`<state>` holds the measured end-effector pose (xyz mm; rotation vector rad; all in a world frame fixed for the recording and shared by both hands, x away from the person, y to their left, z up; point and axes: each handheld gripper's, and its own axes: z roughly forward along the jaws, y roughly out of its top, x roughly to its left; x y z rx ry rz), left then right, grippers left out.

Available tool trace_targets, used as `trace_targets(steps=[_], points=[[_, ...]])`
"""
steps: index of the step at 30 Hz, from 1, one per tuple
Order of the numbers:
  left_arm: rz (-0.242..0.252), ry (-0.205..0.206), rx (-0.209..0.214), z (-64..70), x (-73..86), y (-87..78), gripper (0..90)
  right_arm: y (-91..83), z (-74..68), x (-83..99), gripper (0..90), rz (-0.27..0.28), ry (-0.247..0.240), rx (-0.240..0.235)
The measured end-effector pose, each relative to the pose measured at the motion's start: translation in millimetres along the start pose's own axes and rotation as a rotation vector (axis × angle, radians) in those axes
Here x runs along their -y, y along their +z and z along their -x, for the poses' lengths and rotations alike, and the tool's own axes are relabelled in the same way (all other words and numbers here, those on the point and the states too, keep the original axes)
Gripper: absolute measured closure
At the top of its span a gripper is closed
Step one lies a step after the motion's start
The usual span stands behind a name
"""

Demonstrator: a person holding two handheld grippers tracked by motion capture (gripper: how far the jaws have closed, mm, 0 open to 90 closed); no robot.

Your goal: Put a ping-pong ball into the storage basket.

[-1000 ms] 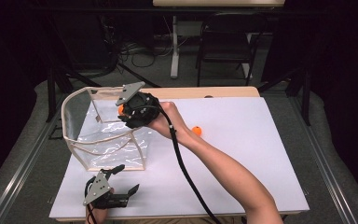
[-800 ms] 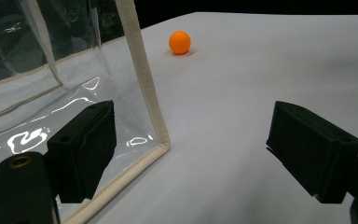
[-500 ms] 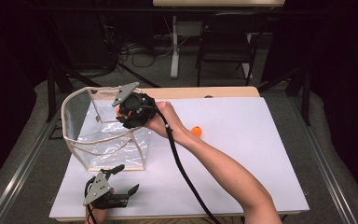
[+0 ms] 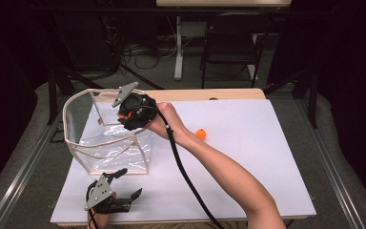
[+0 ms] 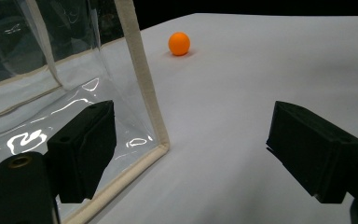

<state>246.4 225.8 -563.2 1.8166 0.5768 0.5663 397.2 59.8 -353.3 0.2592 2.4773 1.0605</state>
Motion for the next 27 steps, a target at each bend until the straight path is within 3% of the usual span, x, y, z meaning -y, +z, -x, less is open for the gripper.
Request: trace_targets(steps=[24, 27], points=[[0.001, 0.000, 0.003, 0.1, -0.1, -0.1, 15.7, 14.6, -7.5, -3.1, 49.8, -0.050, -0.018, -0.006], [0.001, 0.001, 0.003, 0.0, -0.1, -0.3, 15.7, 14.1, -5.9, -2.4, 42.7, -0.046, 0.000, -0.012]])
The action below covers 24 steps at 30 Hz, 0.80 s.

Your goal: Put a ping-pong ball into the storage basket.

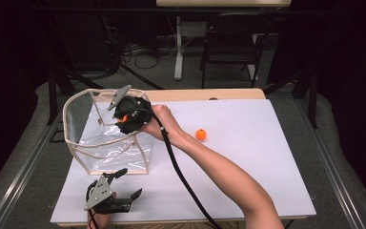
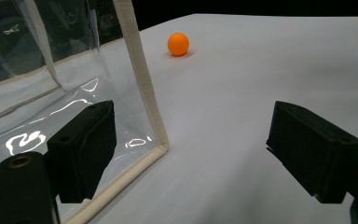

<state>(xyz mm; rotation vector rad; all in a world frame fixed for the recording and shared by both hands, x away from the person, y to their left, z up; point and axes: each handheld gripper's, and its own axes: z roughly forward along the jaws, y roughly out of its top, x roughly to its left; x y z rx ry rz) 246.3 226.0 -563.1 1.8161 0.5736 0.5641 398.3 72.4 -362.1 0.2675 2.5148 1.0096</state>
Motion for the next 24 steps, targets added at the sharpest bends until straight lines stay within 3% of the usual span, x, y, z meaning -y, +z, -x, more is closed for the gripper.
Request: trace_targets(steps=[9, 12, 24], points=[[0.000, -0.001, 0.002, 0.2, 0.0, 0.3, 15.7, -13.8, 10.3, 6.4, 15.4, 0.060, 0.091, -0.041], [-0.001, 0.000, 0.001, 0.2, -0.1, 0.3, 15.7, -22.0, 14.0, 8.2, 11.9, 0.089, 0.109, -0.055], [-0.002, -0.001, 0.002, 0.3, -0.1, 0.6, 15.7, -49.7, 21.1, 17.8, 5.4, 0.098, 0.125, -0.071]])
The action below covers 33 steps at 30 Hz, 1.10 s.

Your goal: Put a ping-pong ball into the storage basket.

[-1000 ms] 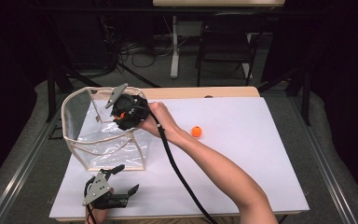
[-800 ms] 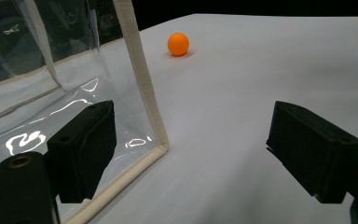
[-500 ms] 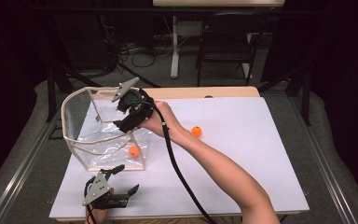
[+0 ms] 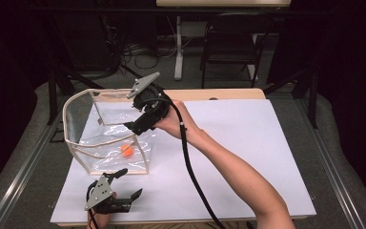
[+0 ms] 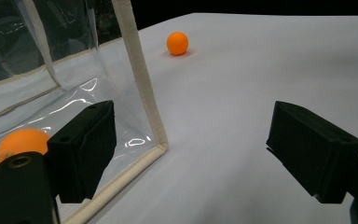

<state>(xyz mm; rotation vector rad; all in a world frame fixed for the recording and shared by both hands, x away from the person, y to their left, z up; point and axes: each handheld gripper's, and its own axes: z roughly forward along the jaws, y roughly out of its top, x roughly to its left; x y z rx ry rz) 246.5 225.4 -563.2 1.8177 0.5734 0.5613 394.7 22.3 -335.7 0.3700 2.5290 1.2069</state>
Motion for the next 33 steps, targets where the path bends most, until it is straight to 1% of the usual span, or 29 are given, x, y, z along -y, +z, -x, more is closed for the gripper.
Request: trace_targets(steps=[3, 5, 10, 12, 16, 23, 33], points=[[0.000, 0.001, -0.001, -0.1, 0.0, 0.0, 15.7, -5.4, 1.3, 5.2, 4.9, 0.001, 0.008, -0.003], [0.000, 0.000, 0.002, 0.0, 0.0, -0.1, 15.7, -8.4, 3.4, 9.5, 4.5, 0.003, 0.017, -0.014], [-0.001, -0.001, 0.000, 0.1, 0.1, 0.2, 15.7, -18.5, 10.6, 21.9, 4.0, 0.004, 0.033, 0.001], [-0.002, -0.001, 0.001, 0.3, 0.0, 0.4, 15.7, -23.0, 13.4, 26.4, 3.9, 0.010, 0.046, -0.004], [-0.002, -0.001, -0.001, 0.1, 0.1, 0.3, 15.7, -32.1, 16.3, 34.9, 3.7, 0.018, 0.050, 0.010], [-0.001, -0.002, -0.002, 0.1, 0.1, 0.2, 15.7, -45.7, 16.0, 52.2, 3.2, 0.029, 0.057, 0.024], [-0.003, -0.001, -0.002, 0.4, 0.1, 0.3, 15.7, -55.0, 14.2, 78.5, 2.7, 0.013, 0.069, 0.032]])
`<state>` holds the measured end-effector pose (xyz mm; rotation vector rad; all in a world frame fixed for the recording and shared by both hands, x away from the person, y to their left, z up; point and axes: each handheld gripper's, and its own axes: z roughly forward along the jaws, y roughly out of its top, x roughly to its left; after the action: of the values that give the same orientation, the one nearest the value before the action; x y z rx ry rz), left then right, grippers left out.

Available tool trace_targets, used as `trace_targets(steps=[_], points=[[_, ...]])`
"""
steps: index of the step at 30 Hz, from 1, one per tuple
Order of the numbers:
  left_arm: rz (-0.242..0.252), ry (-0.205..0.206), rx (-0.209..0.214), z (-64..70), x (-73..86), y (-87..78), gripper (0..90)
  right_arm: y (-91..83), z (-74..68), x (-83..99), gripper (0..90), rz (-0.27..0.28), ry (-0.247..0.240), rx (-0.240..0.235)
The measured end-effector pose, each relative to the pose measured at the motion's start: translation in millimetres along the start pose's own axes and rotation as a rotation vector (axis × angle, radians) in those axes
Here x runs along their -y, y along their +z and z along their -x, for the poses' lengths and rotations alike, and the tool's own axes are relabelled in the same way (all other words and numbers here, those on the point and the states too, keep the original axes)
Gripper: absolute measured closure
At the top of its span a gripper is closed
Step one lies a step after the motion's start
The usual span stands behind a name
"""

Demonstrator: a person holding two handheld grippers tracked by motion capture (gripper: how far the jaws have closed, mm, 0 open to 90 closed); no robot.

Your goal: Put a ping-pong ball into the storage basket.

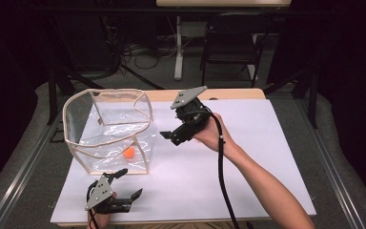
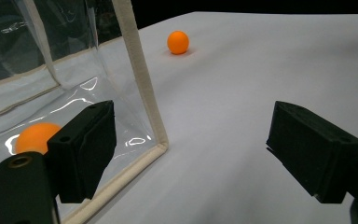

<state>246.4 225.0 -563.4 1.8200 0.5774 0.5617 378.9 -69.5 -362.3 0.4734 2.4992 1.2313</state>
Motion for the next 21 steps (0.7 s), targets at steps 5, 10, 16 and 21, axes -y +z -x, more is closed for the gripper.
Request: trace_targets(steps=[5, 10, 16, 21], points=[[0.000, 0.000, -0.001, 0.0, 0.1, 0.1, 15.7, -4.1, 0.6, 12.6, 2.6, 0.004, 0.002, 0.015], [0.001, 0.000, -0.002, -0.2, 0.0, -0.1, 15.7, -9.3, 2.4, 27.0, 2.5, 0.008, 0.024, 0.023], [0.000, -0.001, -0.002, -0.1, 0.1, 0.1, 15.7, -15.2, 2.5, 48.9, 2.5, 0.002, 0.049, 0.036], [-0.002, -0.001, -0.004, -0.1, 0.0, 0.1, 15.7, -17.3, 2.9, 70.0, 2.5, -0.020, 0.069, 0.046]])
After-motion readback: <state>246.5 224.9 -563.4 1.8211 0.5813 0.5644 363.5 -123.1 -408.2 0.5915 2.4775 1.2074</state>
